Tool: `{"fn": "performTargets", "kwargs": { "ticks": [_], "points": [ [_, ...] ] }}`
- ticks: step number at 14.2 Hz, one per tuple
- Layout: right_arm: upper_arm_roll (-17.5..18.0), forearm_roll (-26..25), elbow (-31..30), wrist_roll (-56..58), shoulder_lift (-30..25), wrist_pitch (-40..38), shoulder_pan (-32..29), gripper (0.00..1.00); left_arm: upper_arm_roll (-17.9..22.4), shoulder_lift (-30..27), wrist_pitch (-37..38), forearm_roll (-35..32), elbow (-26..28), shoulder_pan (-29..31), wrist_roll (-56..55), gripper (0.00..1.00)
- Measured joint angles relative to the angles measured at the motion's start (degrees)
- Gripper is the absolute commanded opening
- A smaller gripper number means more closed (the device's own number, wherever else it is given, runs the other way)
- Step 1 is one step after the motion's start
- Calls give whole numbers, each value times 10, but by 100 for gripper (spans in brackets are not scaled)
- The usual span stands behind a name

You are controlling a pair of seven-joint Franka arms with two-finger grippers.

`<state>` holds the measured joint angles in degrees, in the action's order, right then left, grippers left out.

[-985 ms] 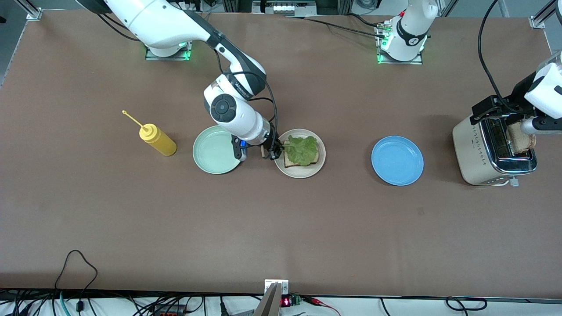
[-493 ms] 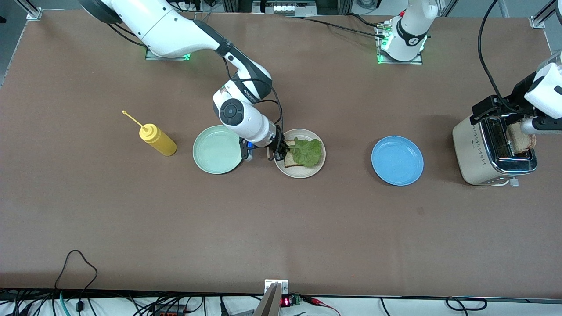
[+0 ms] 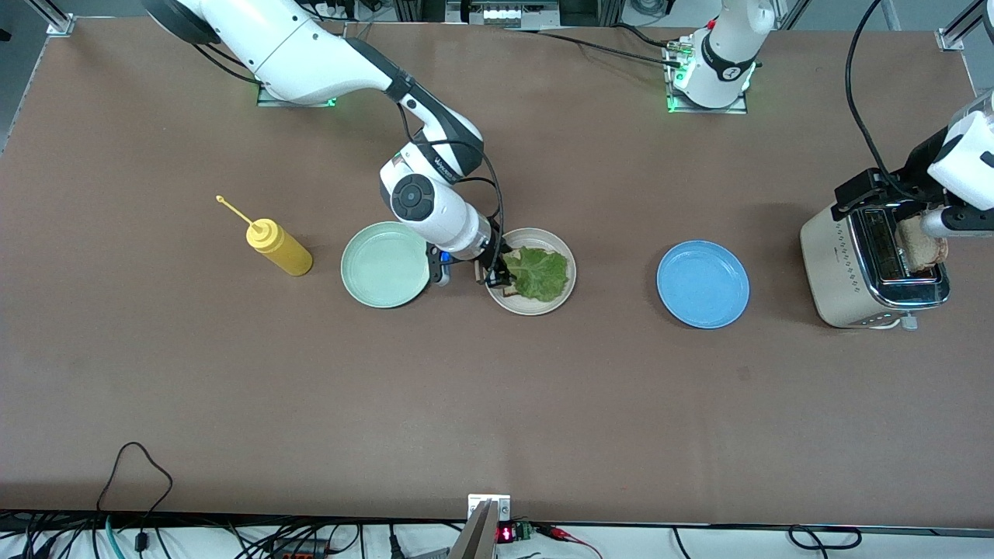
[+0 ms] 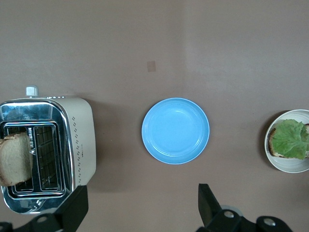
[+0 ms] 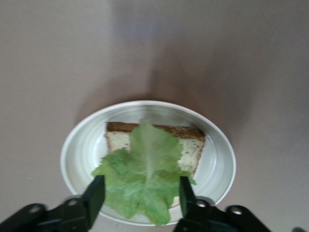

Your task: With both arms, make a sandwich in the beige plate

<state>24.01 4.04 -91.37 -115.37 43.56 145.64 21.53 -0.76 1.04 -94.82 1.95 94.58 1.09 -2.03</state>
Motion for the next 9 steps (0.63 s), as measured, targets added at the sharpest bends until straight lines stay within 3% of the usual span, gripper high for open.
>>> {"fn": "performTargets", "kwargs": {
  "ticks": [4,9],
  "points": [
    [-2,-3,12,71,-88,-119,-51,100,0,0,0,0,0,0,0,100],
    [-2,-2,-45,217,-238,-214,-127,100,0,0,0,0,0,0,0,100]
  ]
}}
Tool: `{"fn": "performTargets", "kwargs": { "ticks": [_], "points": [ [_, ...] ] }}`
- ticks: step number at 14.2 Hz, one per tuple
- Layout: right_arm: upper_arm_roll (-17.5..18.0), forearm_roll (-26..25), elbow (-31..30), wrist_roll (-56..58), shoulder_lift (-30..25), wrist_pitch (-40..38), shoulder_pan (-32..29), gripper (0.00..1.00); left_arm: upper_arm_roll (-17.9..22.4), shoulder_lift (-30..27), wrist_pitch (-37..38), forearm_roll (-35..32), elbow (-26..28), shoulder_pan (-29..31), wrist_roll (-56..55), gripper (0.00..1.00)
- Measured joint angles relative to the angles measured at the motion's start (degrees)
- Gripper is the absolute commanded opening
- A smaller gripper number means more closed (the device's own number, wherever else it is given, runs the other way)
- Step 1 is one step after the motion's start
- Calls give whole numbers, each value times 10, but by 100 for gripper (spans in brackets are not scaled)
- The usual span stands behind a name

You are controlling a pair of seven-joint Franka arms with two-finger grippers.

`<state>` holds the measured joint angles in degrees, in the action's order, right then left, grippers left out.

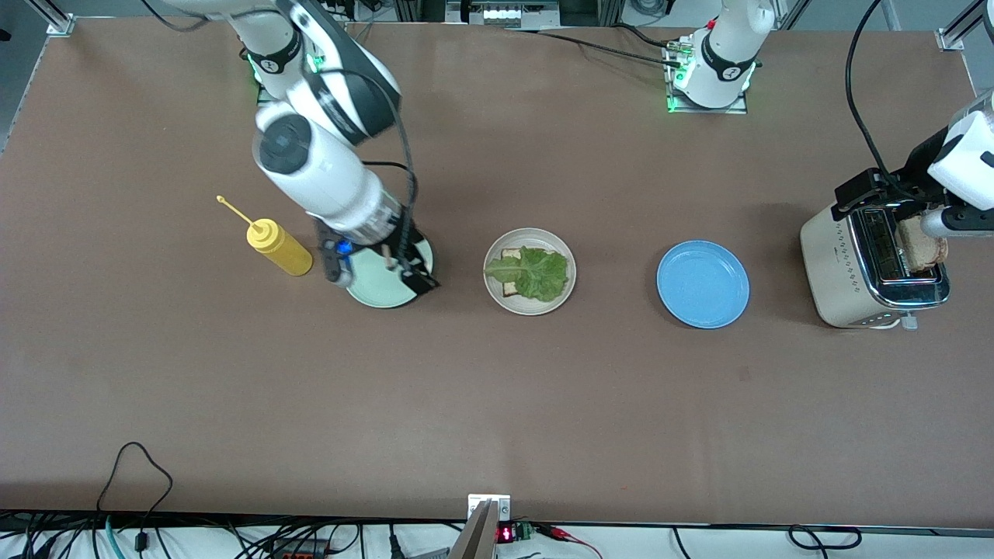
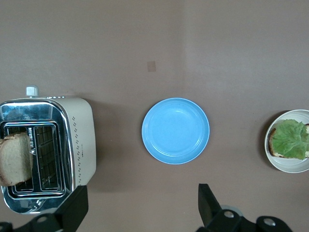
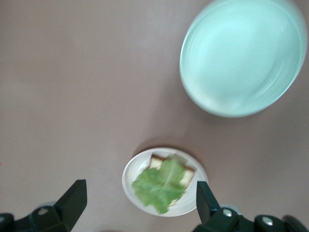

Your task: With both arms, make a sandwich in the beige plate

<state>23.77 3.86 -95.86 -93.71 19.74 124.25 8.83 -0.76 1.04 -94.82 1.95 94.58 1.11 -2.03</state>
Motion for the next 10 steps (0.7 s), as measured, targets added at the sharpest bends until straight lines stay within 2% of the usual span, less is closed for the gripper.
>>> {"fn": "performTargets", "kwargs": {
  "ticks": [4,7,10],
  "points": [
    [-1,0,-19,175,-99,-107,-75,100,0,0,0,0,0,0,0,100],
    [-2,0,-25,370,-157,-199,-131,100,0,0,0,0,0,0,0,100],
    [-21,0,-32,534,-191,-230,-158,100,0,0,0,0,0,0,0,100]
  ]
}}
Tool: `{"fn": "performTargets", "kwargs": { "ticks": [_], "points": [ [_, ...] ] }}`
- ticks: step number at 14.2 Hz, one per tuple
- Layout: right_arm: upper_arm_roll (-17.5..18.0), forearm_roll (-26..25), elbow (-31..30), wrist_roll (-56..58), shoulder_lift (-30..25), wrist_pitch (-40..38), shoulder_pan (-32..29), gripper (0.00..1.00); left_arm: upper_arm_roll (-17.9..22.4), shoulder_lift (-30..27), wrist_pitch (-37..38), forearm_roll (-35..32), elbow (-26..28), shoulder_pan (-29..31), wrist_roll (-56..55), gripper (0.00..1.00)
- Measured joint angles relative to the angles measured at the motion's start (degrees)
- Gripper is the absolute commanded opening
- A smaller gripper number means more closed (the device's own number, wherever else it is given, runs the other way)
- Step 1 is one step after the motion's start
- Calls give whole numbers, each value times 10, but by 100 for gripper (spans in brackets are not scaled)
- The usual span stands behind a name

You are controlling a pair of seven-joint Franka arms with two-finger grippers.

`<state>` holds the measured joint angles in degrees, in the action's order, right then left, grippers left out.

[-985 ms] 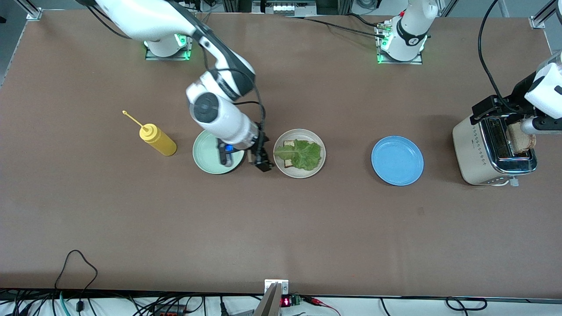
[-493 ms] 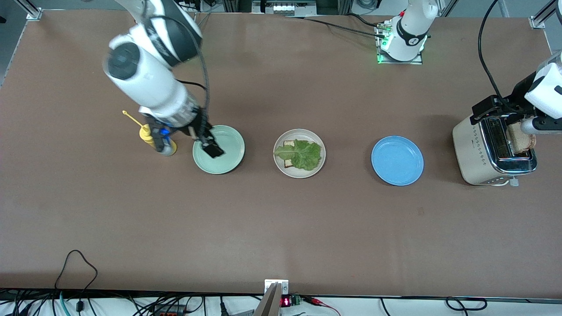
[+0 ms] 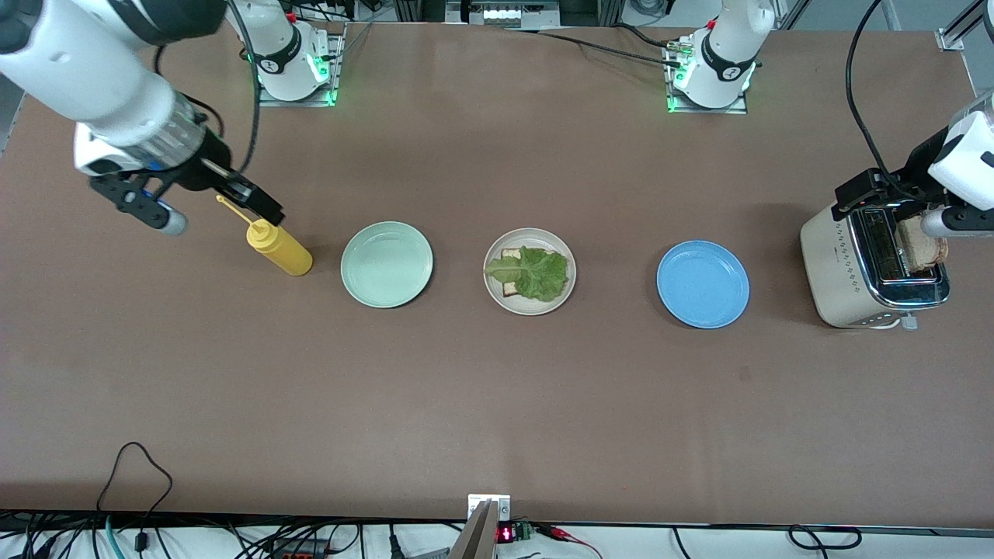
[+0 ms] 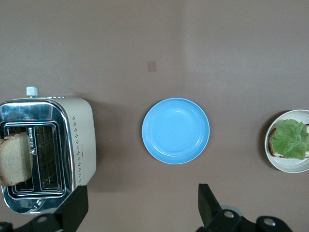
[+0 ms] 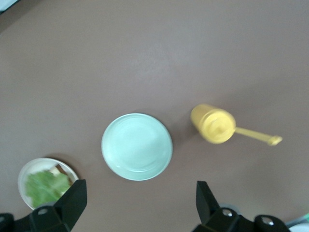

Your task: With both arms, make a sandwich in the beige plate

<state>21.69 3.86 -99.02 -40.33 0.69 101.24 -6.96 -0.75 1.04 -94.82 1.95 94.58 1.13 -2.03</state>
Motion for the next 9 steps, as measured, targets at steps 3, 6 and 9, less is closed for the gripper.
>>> {"fn": "performTargets", "kwargs": {
  "ticks": [3,6,9],
  "points": [
    [-63,0,-1,160,-17,-27,-2,100,0,0,0,0,0,0,0,100],
    [-178,0,19,294,-24,-75,29,100,0,0,0,0,0,0,0,100],
    [-261,0,85,343,-11,-149,55,100,0,0,0,0,0,0,0,100]
  ]
}}
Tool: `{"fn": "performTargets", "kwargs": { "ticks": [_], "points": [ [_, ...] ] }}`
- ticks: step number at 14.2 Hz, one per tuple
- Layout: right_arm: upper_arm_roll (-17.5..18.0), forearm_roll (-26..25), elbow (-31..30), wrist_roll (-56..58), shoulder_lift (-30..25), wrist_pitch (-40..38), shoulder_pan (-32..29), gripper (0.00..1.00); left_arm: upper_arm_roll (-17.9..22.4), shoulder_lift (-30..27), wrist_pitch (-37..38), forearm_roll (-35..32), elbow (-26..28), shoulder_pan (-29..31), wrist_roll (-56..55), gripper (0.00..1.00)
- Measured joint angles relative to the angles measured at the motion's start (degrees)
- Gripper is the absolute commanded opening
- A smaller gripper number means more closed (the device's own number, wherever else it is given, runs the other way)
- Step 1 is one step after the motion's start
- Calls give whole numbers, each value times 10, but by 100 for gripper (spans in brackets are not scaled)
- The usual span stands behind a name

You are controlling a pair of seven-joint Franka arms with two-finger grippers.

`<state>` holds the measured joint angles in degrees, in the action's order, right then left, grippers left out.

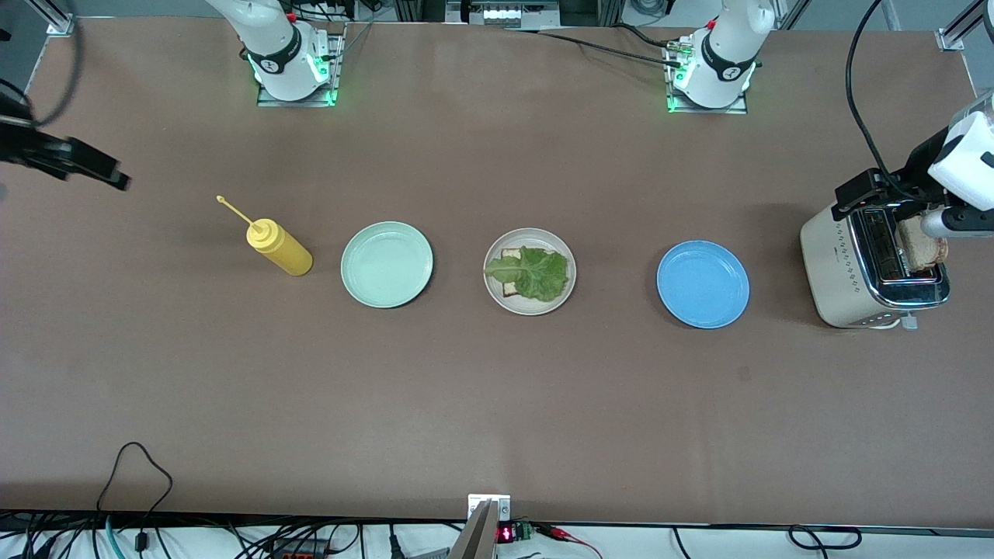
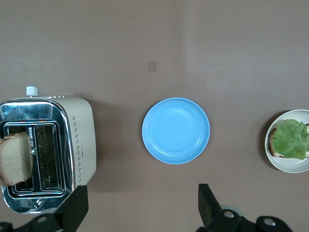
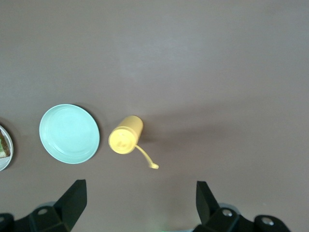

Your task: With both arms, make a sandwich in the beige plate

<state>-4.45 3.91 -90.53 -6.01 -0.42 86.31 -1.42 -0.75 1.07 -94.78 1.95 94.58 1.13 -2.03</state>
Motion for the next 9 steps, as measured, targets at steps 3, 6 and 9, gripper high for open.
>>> {"fn": "performTargets", "kwargs": {
  "ticks": [3,6,9],
  "points": [
    [-34,1,63,9,30,-50,11,100,0,0,0,0,0,0,0,100],
    [-35,1,67,9,54,-61,21,100,0,0,0,0,0,-1,0,100],
    [-34,-1,65,7,68,-71,30,100,0,0,0,0,0,-1,0,100]
  ]
}}
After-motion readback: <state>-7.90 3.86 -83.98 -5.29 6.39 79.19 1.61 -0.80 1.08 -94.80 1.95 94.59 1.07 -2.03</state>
